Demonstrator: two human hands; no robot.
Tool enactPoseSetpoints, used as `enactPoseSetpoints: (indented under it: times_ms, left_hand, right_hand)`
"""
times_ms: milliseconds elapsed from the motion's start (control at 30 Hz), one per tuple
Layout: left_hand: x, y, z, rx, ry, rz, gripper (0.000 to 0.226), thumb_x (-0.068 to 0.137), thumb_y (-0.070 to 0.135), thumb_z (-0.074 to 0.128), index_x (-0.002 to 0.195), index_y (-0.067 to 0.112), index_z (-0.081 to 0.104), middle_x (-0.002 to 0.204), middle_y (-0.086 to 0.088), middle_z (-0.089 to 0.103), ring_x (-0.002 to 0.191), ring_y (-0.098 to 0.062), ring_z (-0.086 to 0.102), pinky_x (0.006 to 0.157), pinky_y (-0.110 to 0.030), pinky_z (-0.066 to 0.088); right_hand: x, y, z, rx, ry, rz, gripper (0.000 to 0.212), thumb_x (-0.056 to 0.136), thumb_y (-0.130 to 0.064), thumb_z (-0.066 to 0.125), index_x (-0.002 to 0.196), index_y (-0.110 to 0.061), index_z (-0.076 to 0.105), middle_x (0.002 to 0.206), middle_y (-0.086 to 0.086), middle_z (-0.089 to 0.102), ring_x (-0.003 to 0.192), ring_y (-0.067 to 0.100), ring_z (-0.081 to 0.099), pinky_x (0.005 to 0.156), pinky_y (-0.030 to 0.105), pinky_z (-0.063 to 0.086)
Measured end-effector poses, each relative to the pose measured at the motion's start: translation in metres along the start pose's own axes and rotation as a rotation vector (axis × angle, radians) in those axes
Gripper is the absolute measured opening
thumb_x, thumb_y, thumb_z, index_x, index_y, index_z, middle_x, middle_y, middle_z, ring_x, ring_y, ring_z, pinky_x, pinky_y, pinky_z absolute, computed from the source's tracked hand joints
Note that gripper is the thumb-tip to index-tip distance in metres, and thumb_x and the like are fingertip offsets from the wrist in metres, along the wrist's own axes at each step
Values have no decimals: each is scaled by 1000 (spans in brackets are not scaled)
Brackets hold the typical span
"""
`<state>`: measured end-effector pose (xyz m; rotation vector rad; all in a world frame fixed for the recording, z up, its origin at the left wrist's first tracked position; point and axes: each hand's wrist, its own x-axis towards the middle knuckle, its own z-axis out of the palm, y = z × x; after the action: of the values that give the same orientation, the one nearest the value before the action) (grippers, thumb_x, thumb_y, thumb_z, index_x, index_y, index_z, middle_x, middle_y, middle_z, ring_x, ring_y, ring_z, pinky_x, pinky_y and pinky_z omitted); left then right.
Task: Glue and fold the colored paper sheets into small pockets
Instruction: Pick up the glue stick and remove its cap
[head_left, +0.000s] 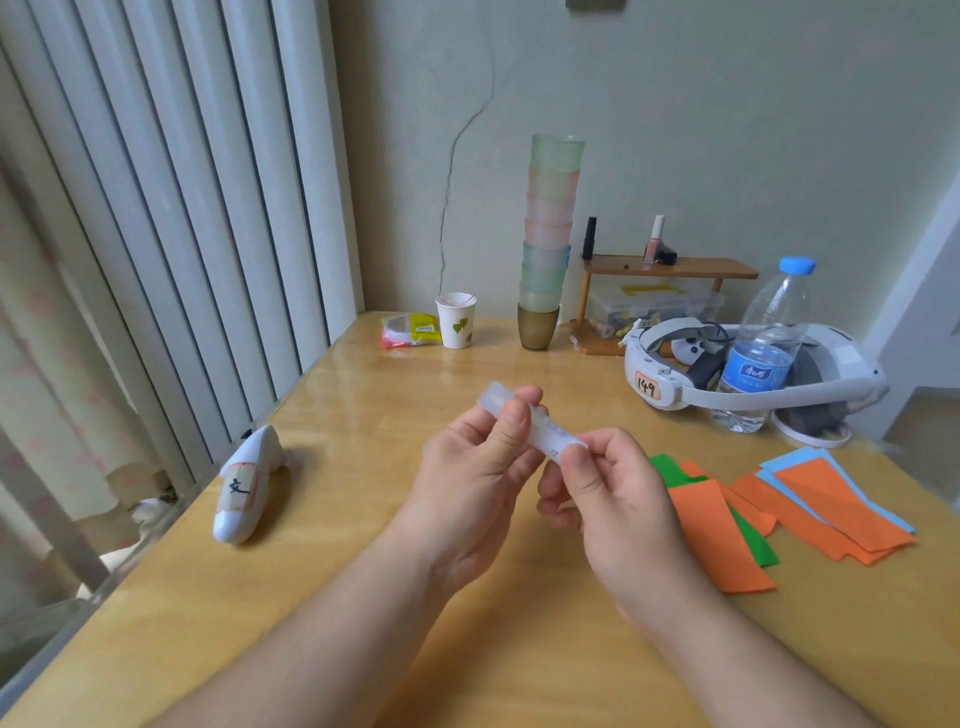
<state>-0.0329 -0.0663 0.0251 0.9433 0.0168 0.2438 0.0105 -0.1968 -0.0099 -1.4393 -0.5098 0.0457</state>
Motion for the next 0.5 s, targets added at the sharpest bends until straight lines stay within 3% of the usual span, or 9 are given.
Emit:
enactPoseSetpoints:
  times_ms: [100, 200, 267, 333, 400, 467, 500]
  left_hand:
    - [-1, 2, 0, 40, -55, 20, 48, 83, 32, 71, 124, 6, 64, 89, -8, 69, 72, -25, 66, 52, -36, 51]
    - [-2, 0, -1, 86, -77, 10, 51, 85, 35, 72, 126, 8, 61, 84, -9, 68, 75, -24, 70, 50, -37, 52]
    - [-2, -1, -1, 117, -98, -3, 53, 87, 39, 72, 127, 7, 59, 77, -17, 65, 63, -32, 65, 51, -39, 53]
    - [-3, 0, 0, 128, -95, -2, 53, 86, 42, 78, 122, 6, 61, 79, -25, 63, 60, -35, 61, 54, -44, 53]
    - [-1, 1, -1, 117, -23, 21, 45, 80, 39, 78, 108, 5, 67, 80, -20, 63, 67, -32, 61, 63, -42, 57]
    - [0, 2, -1, 105, 10, 18, 39, 77, 37, 78, 101, 8, 71, 84, -18, 60, 78, -33, 60, 72, -39, 58]
    - [0, 2, -1, 102, 10, 14, 38, 77, 37, 78, 101, 8, 71, 86, -19, 60, 79, -34, 59, 70, -41, 57]
  right_hand:
    - [-2, -5, 2, 49, -30, 115, 56, 91, -58, 47, 99, -4, 59, 66, 2, 57, 65, 19, 61, 68, 37, 48]
    - [-2, -10, 1, 112, -72, 257, 61, 87, -68, 41, 79, -8, 53, 54, 5, 43, 56, 22, 52, 65, 36, 42]
    - [-2, -9, 0, 116, -88, 290, 65, 85, -72, 40, 75, -9, 54, 53, 5, 41, 54, 23, 50, 63, 35, 43]
    - [-2, -6, -1, 79, -80, 220, 69, 88, -75, 43, 84, -8, 58, 61, 5, 49, 57, 23, 52, 63, 36, 45]
    - [-1, -3, -3, -4, -88, 86, 58, 92, -76, 55, 93, -18, 61, 69, 2, 57, 60, 20, 56, 62, 32, 47]
    - [-1, 1, -5, -122, -127, -19, 36, 85, -64, 65, 91, -30, 60, 75, 0, 64, 64, 16, 58, 61, 30, 48]
    - [-1, 1, -5, -165, -131, -40, 30, 85, -60, 66, 91, -31, 60, 76, -1, 65, 65, 15, 58, 61, 32, 47]
